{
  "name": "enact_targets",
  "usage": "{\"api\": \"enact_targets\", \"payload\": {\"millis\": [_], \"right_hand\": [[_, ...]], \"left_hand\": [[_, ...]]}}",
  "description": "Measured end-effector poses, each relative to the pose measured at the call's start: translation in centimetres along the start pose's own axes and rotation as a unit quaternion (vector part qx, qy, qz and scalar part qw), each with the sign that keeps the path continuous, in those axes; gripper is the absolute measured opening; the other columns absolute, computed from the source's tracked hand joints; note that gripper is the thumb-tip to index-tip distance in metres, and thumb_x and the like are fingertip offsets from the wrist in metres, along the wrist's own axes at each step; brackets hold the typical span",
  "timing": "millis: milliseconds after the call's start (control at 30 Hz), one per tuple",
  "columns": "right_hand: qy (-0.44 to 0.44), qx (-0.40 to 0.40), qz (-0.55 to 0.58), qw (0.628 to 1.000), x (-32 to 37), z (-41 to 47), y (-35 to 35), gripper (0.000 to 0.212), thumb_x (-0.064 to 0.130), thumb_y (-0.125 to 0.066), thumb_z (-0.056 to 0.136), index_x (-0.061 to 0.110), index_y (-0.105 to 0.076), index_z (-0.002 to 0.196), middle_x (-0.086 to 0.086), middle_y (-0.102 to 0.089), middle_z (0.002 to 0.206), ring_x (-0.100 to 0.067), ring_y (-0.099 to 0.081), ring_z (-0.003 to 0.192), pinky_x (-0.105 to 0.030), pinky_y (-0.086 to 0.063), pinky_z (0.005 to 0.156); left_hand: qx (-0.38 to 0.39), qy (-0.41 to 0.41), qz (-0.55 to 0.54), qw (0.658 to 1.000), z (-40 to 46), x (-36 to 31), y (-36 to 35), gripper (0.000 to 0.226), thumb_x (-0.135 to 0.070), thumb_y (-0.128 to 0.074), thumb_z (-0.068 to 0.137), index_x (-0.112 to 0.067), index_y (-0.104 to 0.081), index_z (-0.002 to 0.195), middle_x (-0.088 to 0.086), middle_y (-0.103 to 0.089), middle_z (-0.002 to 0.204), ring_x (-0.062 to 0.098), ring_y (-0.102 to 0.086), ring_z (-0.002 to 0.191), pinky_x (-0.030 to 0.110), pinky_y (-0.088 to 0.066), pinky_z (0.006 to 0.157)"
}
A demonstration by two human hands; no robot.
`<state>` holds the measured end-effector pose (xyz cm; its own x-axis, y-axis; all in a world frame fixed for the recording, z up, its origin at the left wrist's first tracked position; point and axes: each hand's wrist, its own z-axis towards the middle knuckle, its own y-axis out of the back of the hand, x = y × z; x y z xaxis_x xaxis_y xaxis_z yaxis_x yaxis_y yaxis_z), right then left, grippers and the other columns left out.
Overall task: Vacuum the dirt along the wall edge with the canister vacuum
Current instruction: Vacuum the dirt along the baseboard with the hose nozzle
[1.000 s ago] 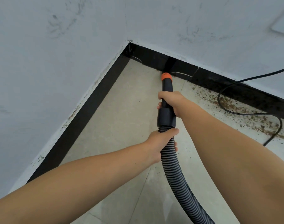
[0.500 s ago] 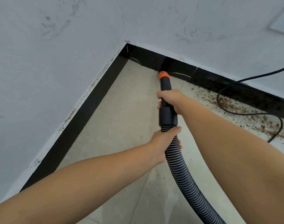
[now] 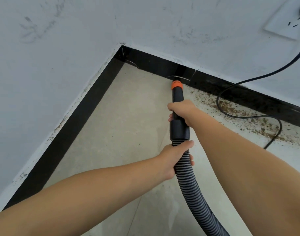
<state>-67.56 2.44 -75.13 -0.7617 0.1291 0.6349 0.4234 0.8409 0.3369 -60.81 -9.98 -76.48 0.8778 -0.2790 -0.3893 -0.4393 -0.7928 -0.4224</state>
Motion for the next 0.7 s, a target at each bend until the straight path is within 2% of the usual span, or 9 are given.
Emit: {"api": "enact_targets", "payload": {"millis": [167,400,500,600,700], "right_hand": [[-0.028,-0.029,0.034,0.999,-1.9,-0.7,4.0,0.015,0.004,-0.059,0.084,0.008,-0.045,0.088,-0.012,-0.06,0.069,-0.019,-0.06,0.043,-0.022,-0.047,0.036],[-0.05,-0.057,0.061,0.995,-4.5,-1.2,7.3,0.025,0.007,-0.06,0.084,0.007,-0.046,0.105,-0.011,-0.061,0.071,-0.019,-0.062,0.045,-0.026,-0.051,0.042],[-0.053,-0.064,0.067,0.994,-4.9,-1.4,7.8,0.022,0.007,-0.061,0.084,0.007,-0.046,0.101,-0.011,-0.061,0.068,-0.02,-0.062,0.045,-0.027,-0.052,0.045],[-0.043,-0.041,0.065,0.996,-4.4,-1.7,7.3,0.017,0.007,-0.061,0.084,0.008,-0.046,0.091,-0.01,-0.061,0.066,-0.017,-0.061,0.039,-0.024,-0.05,0.04],[-0.02,0.015,0.055,0.998,-3.6,-2.0,6.0,0.017,0.007,-0.061,0.083,0.004,-0.049,0.095,-0.01,-0.061,0.064,-0.017,-0.061,0.039,-0.022,-0.05,0.041]], "left_hand": [[0.022,0.012,0.038,0.999,0.0,1.1,-3.0,0.02,-0.024,-0.068,0.088,-0.011,-0.054,0.085,0.005,-0.06,0.063,0.017,-0.06,0.052,0.025,-0.053,0.055],[0.041,0.024,0.081,0.996,0.3,2.5,-5.3,0.02,-0.025,-0.068,0.087,-0.011,-0.054,0.088,0.005,-0.06,0.063,0.017,-0.06,0.051,0.026,-0.051,0.056],[0.041,0.027,0.082,0.995,0.2,2.9,-5.7,0.02,-0.025,-0.068,0.088,-0.011,-0.053,0.086,0.005,-0.06,0.063,0.017,-0.06,0.051,0.026,-0.051,0.056],[0.025,0.017,0.071,0.997,0.0,2.9,-5.7,0.018,-0.024,-0.067,0.088,-0.01,-0.056,0.091,0.004,-0.061,0.062,0.016,-0.06,0.051,0.025,-0.052,0.055],[-0.004,0.002,0.05,0.999,-0.1,3.0,-5.2,0.017,-0.024,-0.067,0.088,-0.01,-0.057,0.091,0.004,-0.06,0.063,0.017,-0.06,0.052,0.025,-0.053,0.055]]}}
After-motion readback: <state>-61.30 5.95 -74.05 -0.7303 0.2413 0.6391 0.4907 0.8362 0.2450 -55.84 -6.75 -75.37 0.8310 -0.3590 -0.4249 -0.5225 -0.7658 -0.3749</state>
